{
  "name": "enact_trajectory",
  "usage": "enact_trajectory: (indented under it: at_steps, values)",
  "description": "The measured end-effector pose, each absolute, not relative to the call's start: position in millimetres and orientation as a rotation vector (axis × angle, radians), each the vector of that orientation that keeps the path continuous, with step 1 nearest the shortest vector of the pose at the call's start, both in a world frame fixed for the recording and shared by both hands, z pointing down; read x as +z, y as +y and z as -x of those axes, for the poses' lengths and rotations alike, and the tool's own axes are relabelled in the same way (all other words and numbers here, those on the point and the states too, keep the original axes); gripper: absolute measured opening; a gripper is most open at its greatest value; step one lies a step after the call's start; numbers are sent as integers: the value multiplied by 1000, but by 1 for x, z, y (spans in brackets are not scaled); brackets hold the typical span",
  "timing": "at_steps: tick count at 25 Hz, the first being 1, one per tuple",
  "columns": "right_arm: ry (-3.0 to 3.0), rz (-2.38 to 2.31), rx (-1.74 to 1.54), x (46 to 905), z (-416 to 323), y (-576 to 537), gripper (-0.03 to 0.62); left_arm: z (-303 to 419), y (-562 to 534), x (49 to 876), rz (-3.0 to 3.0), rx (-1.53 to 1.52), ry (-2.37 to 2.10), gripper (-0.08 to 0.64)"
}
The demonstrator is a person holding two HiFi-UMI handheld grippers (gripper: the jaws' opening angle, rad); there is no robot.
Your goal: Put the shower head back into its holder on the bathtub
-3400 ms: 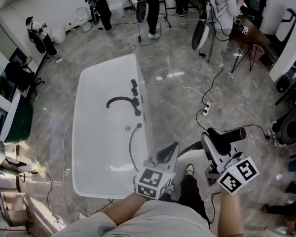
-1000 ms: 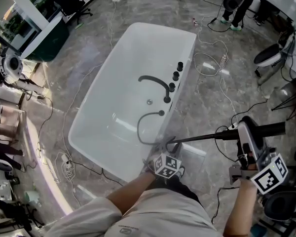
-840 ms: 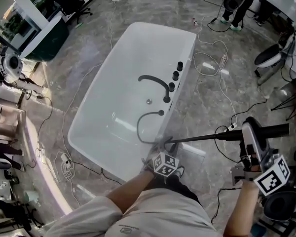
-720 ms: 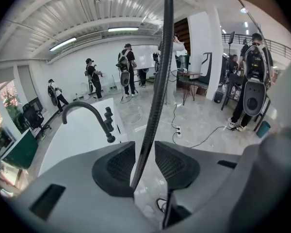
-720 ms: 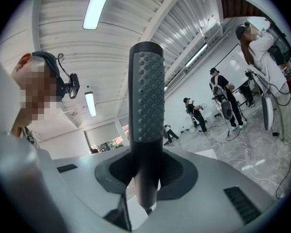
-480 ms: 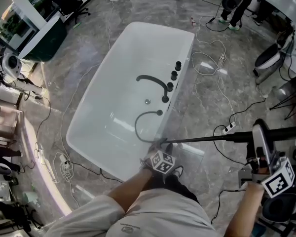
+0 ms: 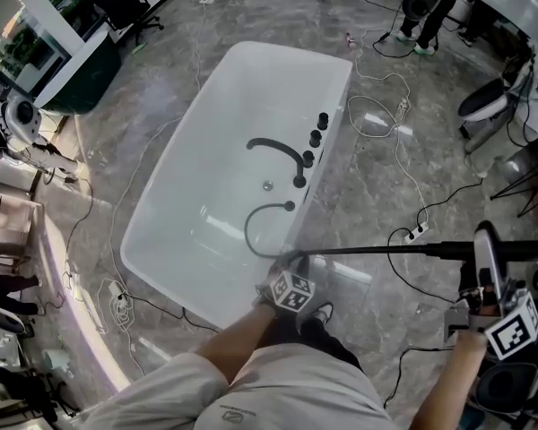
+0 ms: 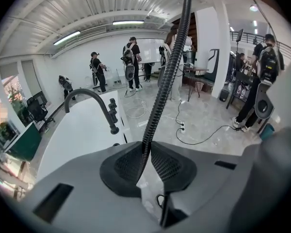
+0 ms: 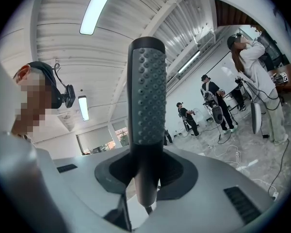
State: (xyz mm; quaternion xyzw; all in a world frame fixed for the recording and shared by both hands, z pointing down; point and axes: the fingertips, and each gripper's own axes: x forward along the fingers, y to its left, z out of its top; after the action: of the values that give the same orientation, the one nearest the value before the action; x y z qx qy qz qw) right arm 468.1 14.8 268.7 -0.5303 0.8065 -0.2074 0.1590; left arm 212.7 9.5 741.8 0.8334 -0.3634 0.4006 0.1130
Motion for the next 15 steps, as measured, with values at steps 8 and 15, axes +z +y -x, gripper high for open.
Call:
enact_trajectory:
  at_steps: [8,15]
  values:
    - [2300,1688,-579,291,-495,8,109,-200,6,724,-2412,1103,-1128,55]
    - [2350,1898,-599,331,-505,-6,109,-193,1,685,-2464,1000,-1168,55]
